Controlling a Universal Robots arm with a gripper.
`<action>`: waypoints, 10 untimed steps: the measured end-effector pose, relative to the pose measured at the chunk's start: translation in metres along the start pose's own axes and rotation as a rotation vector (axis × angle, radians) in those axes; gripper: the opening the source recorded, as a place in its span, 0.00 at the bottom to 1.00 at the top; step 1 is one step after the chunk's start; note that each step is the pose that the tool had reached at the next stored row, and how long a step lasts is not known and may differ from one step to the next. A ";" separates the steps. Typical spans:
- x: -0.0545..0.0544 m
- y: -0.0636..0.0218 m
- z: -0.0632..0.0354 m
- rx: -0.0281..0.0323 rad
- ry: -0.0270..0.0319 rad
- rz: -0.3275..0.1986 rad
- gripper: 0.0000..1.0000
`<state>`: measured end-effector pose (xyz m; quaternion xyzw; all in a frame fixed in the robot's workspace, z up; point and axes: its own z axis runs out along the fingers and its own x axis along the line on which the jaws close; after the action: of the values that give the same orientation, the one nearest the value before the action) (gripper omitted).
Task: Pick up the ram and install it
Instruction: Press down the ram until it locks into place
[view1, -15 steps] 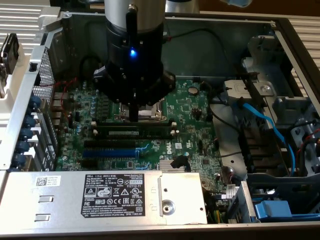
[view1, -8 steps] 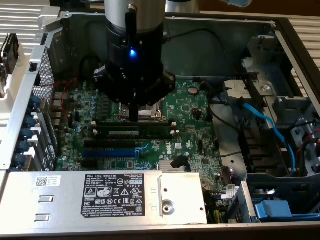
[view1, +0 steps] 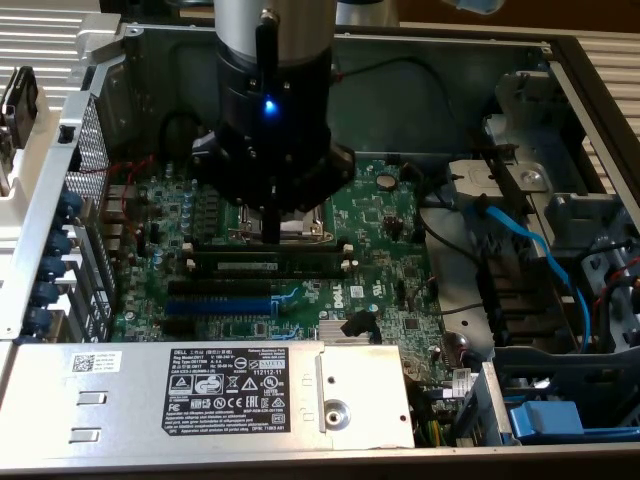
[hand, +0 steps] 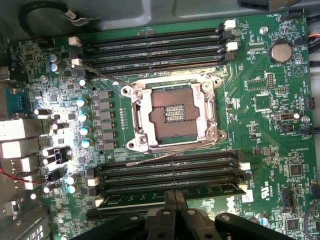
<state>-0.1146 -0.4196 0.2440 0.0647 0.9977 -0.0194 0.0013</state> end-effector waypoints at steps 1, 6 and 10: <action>-0.001 -0.0002 0.0000 0.0001 0.0001 0.001 0.10; -0.001 -0.0005 0.0000 0.0000 0.0003 0.007 0.10; -0.002 -0.0013 0.0001 0.0001 0.0004 0.010 0.10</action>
<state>-0.1133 -0.4211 0.2440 0.0699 0.9974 -0.0195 0.0012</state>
